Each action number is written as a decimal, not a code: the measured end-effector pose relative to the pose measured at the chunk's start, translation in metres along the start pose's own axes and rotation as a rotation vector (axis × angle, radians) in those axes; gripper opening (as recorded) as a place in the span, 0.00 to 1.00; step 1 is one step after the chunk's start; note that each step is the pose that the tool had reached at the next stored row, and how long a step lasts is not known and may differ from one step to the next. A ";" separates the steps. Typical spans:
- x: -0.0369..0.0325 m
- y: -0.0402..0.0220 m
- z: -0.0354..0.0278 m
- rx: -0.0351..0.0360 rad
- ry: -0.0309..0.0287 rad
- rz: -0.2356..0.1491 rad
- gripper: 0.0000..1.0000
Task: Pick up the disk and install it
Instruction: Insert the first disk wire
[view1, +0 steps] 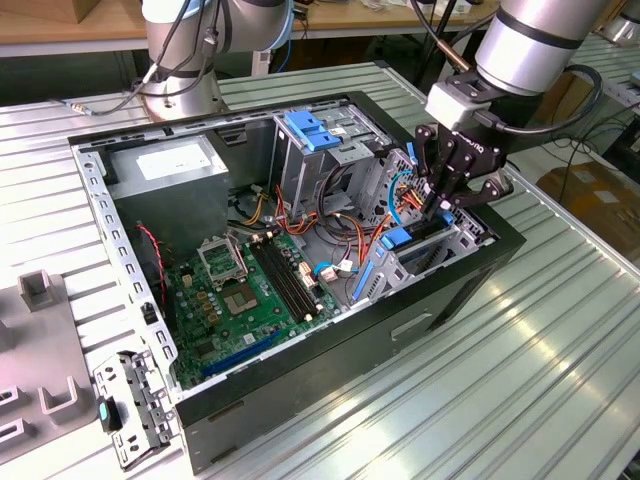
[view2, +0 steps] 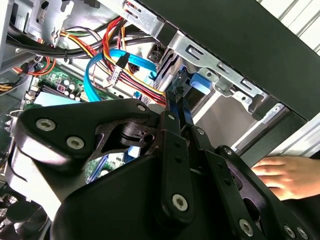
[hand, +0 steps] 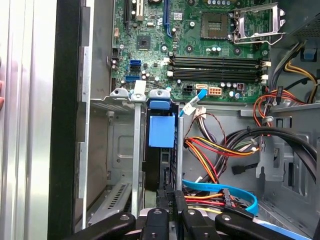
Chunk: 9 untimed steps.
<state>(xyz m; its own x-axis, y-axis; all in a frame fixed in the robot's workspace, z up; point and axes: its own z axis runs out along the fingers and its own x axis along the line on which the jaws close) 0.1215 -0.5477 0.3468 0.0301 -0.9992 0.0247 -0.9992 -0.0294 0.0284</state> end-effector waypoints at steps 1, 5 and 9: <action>0.0000 0.0000 -0.0004 0.0000 0.0002 0.000 0.16; 0.0007 0.0000 -0.0009 -0.0001 0.0001 0.000 0.16; 0.0016 0.0000 0.0006 -0.0001 -0.0005 0.000 0.16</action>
<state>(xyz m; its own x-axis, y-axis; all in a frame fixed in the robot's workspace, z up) 0.1215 -0.5493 0.3462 0.0301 -0.9993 0.0242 -0.9992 -0.0294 0.0285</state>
